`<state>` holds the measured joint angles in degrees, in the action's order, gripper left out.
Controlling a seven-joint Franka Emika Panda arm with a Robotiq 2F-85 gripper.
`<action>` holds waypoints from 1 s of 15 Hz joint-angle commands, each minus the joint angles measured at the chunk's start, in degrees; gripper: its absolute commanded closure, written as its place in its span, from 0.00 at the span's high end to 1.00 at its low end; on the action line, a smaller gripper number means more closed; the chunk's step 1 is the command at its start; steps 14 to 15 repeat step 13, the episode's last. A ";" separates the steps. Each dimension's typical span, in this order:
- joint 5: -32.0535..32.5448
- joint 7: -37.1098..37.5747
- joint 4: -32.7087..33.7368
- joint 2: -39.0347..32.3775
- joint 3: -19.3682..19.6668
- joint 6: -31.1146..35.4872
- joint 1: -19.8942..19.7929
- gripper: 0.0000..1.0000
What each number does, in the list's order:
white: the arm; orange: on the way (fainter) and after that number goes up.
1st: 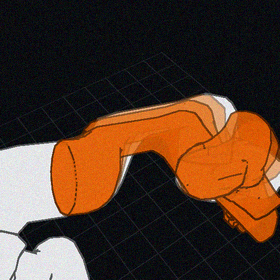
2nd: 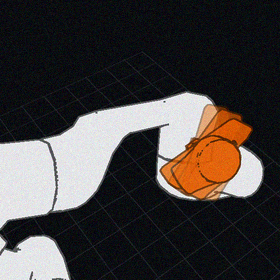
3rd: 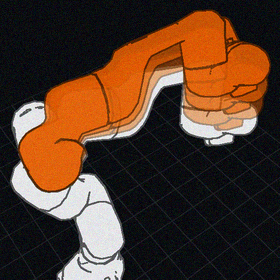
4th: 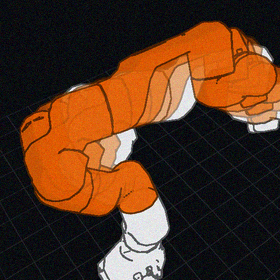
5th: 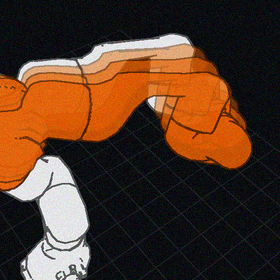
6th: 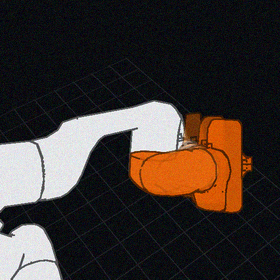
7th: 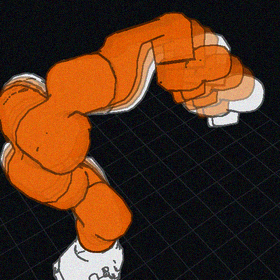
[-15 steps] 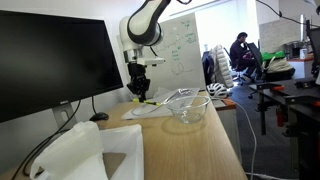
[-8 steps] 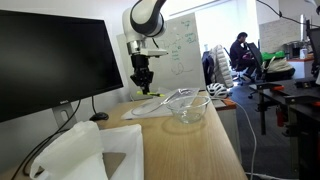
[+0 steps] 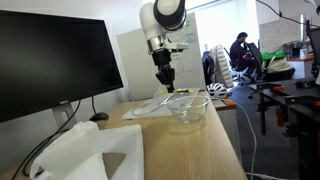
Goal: Put the pen in the bowl
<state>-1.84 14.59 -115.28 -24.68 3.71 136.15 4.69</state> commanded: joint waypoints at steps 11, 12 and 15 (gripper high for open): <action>0.11 0.45 -12.75 12.32 -2.39 2.40 -0.92 0.93; 0.75 0.59 -12.41 12.55 -2.26 1.16 -1.04 0.99; 0.93 -0.57 -12.19 12.74 -2.39 0.22 -1.35 1.00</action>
